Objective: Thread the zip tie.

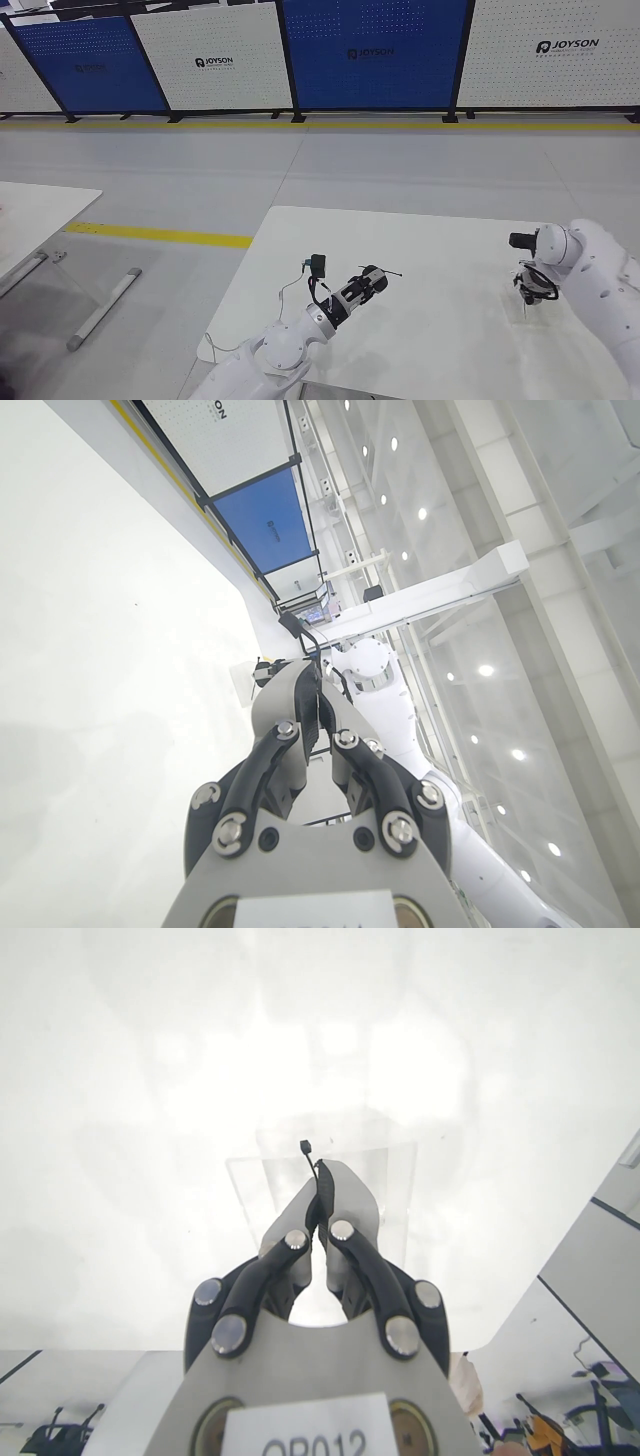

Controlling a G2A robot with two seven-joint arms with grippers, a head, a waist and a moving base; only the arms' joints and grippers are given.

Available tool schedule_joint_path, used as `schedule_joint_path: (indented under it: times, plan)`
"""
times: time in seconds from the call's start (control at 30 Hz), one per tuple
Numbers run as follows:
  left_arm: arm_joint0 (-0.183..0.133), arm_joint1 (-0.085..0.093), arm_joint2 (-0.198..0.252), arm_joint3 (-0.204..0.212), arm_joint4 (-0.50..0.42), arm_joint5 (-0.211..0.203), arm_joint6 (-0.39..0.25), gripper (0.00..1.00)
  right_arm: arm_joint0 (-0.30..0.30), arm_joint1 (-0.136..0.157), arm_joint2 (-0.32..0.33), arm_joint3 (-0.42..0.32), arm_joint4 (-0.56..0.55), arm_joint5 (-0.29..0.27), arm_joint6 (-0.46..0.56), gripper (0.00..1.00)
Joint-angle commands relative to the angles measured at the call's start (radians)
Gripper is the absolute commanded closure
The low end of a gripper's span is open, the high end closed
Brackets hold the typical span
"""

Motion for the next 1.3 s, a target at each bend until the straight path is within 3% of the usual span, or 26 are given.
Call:
schedule_joint_path:
  times: [0.0,0.07,0.23,0.3,0.63,0.77,0.87,1.03,1.1,1.17,1.27]
  plan:
    - [0.000,0.000,0.000,0.000,0.000,0.000,0.000,1.00,-0.040,0.034,0.044,-0.087,-0.020,0.022,0.005,1.00]
    - [0.000,0.000,0.000,0.000,0.000,0.000,0.000,1.00,-0.091,0.068,0.096,-0.182,-0.034,0.043,0.003,1.00]
    - [0.000,0.000,0.000,0.000,0.000,0.000,0.000,1.00,-0.311,0.177,0.356,-0.493,-0.002,0.035,-0.029,1.00]
    - [0.000,0.000,0.000,0.000,0.000,0.000,0.000,1.00,-0.399,0.205,0.445,-0.590,0.010,0.040,-0.037,1.00]
    - [0.000,0.000,0.000,0.000,0.000,0.000,0.000,1.00,-0.412,0.209,0.459,-0.603,0.011,0.045,-0.037,1.00]
    - [0.000,0.000,0.000,0.000,0.000,0.000,0.000,1.00,-0.457,0.207,0.471,-0.645,0.015,0.060,-0.166,1.00]
    - [0.000,0.000,0.000,0.000,0.000,0.000,0.000,1.00,-0.530,0.216,0.581,-0.701,0.160,-0.009,-0.289,1.00]
    - [0.000,0.000,0.000,0.000,0.000,0.000,0.000,1.00,-0.734,0.239,0.787,-0.830,0.343,-0.180,-0.463,1.00]
    - [0.000,0.000,0.000,0.000,0.000,0.000,0.000,1.00,-0.804,0.243,0.836,-0.874,0.386,-0.241,-0.499,1.00]
    - [0.000,0.000,0.000,0.000,0.000,0.000,0.000,1.00,-0.876,0.247,0.869,-0.908,0.471,-0.370,-0.477,1.00]
    - [0.000,0.000,0.000,0.000,0.000,0.000,0.000,1.00,-0.883,0.248,0.874,-0.906,0.488,-0.393,-0.464,1.00]
